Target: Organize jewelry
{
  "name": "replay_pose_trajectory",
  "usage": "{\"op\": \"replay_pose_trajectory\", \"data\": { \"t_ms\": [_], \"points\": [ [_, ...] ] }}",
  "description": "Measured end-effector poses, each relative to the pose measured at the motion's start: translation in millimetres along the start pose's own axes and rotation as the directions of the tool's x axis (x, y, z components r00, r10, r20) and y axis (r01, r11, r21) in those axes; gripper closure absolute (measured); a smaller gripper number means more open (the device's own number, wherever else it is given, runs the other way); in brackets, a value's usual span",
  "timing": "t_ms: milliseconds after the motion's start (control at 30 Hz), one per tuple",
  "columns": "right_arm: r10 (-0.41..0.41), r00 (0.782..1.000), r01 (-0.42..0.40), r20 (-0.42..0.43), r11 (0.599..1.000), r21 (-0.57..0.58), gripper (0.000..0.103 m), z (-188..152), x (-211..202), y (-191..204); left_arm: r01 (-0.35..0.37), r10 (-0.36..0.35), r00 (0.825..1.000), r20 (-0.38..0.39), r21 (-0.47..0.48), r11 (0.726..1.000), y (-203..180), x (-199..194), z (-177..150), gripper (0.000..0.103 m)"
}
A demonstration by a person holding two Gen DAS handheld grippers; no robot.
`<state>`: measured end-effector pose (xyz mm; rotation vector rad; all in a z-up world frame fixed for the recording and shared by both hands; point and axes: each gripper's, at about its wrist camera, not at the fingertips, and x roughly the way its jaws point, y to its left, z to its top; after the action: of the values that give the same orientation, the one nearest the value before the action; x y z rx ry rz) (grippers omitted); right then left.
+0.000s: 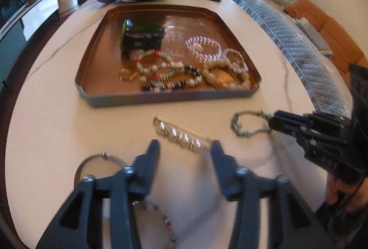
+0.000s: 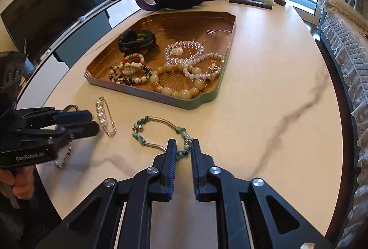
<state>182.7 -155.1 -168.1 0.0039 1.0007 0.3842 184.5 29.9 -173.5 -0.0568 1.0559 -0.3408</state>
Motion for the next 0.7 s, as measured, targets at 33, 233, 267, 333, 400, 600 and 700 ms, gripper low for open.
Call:
{"op": "replay_pose_trajectory", "data": {
  "t_ms": [33,233,267,333,400,600,700],
  "points": [
    [-0.001,1.0,0.001,0.004,1.0,-0.002,0.085,1,0,0,-0.011,0.011,1.0,0.004,-0.002,1.0,0,3,3,0.051],
    [-0.026,0.999,0.028,0.027,0.996,-0.085,0.073,8,8,9,-0.062,0.059,0.997,0.043,0.074,0.995,-4,11,9,0.06],
    [-0.034,0.999,0.036,0.021,0.994,-0.106,0.073,8,12,11,-0.051,0.048,0.998,0.043,0.088,0.995,-5,11,8,0.074],
    [-0.057,0.998,0.059,0.018,0.989,-0.134,0.081,6,15,13,-0.018,0.014,0.999,0.032,0.107,0.994,-7,10,7,0.09],
    [-0.082,0.997,0.083,0.011,0.985,-0.151,0.093,5,15,14,-0.013,0.008,0.999,0.038,0.134,0.991,-11,7,4,0.091],
    [-0.079,0.997,0.079,0.001,0.991,-0.109,0.095,0,9,6,-0.029,0.027,0.999,0.023,0.133,0.991,-11,1,0,0.089],
    [-0.051,0.999,0.05,-0.009,0.995,-0.084,0.093,-5,4,2,-0.038,0.037,0.999,0.009,0.115,0.993,-11,-2,-7,0.084]
  ]
}}
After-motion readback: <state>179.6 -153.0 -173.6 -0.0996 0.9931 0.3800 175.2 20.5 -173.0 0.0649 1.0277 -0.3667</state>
